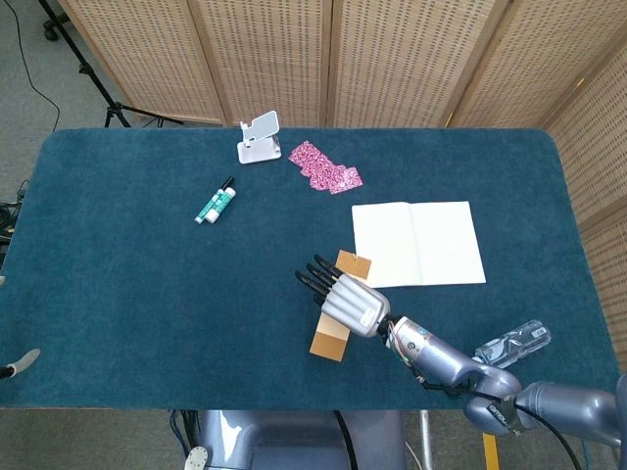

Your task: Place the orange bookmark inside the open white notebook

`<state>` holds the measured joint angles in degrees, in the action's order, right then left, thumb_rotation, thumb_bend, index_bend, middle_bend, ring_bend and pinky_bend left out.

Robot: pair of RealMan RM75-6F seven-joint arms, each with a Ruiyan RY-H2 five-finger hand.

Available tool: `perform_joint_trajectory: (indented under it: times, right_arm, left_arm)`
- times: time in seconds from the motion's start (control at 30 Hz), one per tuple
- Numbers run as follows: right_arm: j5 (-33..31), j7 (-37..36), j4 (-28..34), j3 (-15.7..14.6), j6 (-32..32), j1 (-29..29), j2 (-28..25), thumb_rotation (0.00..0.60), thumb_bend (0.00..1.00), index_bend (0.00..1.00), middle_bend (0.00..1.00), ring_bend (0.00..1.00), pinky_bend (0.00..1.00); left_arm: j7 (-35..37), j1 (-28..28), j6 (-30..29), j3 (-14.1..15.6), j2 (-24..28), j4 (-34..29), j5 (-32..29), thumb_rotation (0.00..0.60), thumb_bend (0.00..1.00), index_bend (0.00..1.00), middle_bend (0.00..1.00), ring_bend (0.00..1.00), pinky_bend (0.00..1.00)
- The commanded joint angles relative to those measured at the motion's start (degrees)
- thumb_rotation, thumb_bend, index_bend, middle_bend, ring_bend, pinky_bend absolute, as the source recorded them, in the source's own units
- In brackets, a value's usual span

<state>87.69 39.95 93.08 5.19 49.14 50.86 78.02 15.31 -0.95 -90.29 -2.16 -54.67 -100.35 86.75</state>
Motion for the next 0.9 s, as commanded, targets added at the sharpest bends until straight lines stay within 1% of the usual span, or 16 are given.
perform_joint_trajectory:
  times: [0.03,0.13,0.23,0.33,0.37,0.4,0.43,0.53,0.6,0.67,0.77,0.83,0.9]
  right_arm:
    - [0.1,1.5,-0.8,2.1,-0.7,1.8,-2.3,0.6,0.49,0.53,0.0,0.0,0.0]
    - [-0.1,1.1,-4.1,4.5,-2.0,4.2,-3.9,0.6,0.51,0.53,0.0,0.0,0.0]
    - [-0.1,-0.3,-7.7,6.3,-2.9,6.2,-4.7,0.6,0.52,0.53,0.0,0.0,0.0]
    - [-0.2,-3.0,-14.1,7.7,-4.6,8.7,-5.0,0.6,0.52,0.53,0.0,0.0,0.0]
    - [-0.3,-3.8,-17.9,7.6,-6.1,9.5,-4.8,0.6,0.52,0.53,0.0,0.0,0.0]
    - [0.7,-4.8,-22.2,6.6,-7.9,10.7,-4.2,0.6,0.52,0.53,0.0,0.0,0.0]
    - [2.9,-7.4,-26.5,5.0,-8.8,11.8,-3.2,0.6,0.52,0.53,0.0,0.0,0.0]
    - [9.1,-14.1,-34.6,0.3,-8.7,13.5,-1.1,0.6,0.55,0.53,0.0,0.0,0.0]
    - [12.3,-18.2,-38.6,-2.4,-7.5,14.0,0.1,0.6,0.59,0.53,0.0,0.0,0.0]
    - [15.6,-23.7,-43.3,-5.8,-6.0,14.4,1.9,0.6,0.61,0.53,0.0,0.0,0.0]
    - [19.7,-31.0,-50.2,-10.3,-2.8,14.4,4.7,0.6,0.62,0.53,0.0,0.0,0.0]
    - [22.2,-37.4,-55.7,-13.6,0.2,13.8,7.2,0.6,0.62,0.53,0.0,0.0,0.0]
    - [24.3,-41.0,-59.8,-16.1,2.8,13.2,8.8,0.6,0.62,0.53,0.0,0.0,0.0]
  left_arm:
    - [-0.6,0.1,0.2,0.0,-0.2,0.0,-0.3,0.6,0.0,0.0,0.0,0.0,0.0]
    - [-2.2,0.6,1.4,-0.3,-0.7,-0.4,-1.5,0.6,0.0,0.0,0.0,0.0,0.0]
    - [-3.6,1.1,2.5,-0.6,-1.0,-0.9,-2.6,0.6,0.0,0.0,0.0,0.0,0.0]
    - [-5.4,1.7,3.6,-1.1,-1.4,-1.5,-4.2,0.6,0.0,0.0,0.0,0.0,0.0]
    - [-6.1,2.0,4.0,-1.3,-1.6,-1.5,-4.9,0.6,0.0,0.0,0.0,0.0,0.0]
    - [-7.0,2.2,4.3,-1.6,-1.9,-1.7,-5.6,0.6,0.0,0.0,0.0,0.0,0.0]
    - [-7.9,2.3,4.4,-1.8,-2.3,-1.9,-6.3,0.6,0.0,0.0,0.0,0.0,0.0]
    - [-9.7,2.4,4.2,-2.4,-3.0,-2.2,-7.5,0.6,0.0,0.0,0.0,0.0,0.0]
    - [-10.7,2.5,4.2,-2.7,-3.3,-2.4,-8.2,0.6,0.0,0.0,0.0,0.0,0.0]
    - [-11.8,2.8,4.5,-2.9,-3.7,-2.6,-9.0,0.6,0.0,0.0,0.0,0.0,0.0]
    - [-13.6,3.3,5.3,-3.2,-4.3,-2.8,-10.2,0.6,0.0,0.0,0.0,0.0,0.0]
    - [-14.9,3.8,6.3,-3.3,-4.8,-2.8,-11.2,0.6,0.0,0.0,0.0,0.0,0.0]
    - [-15.6,4.1,6.9,-3.4,-5.0,-2.8,-11.8,0.6,0.0,0.0,0.0,0.0,0.0]
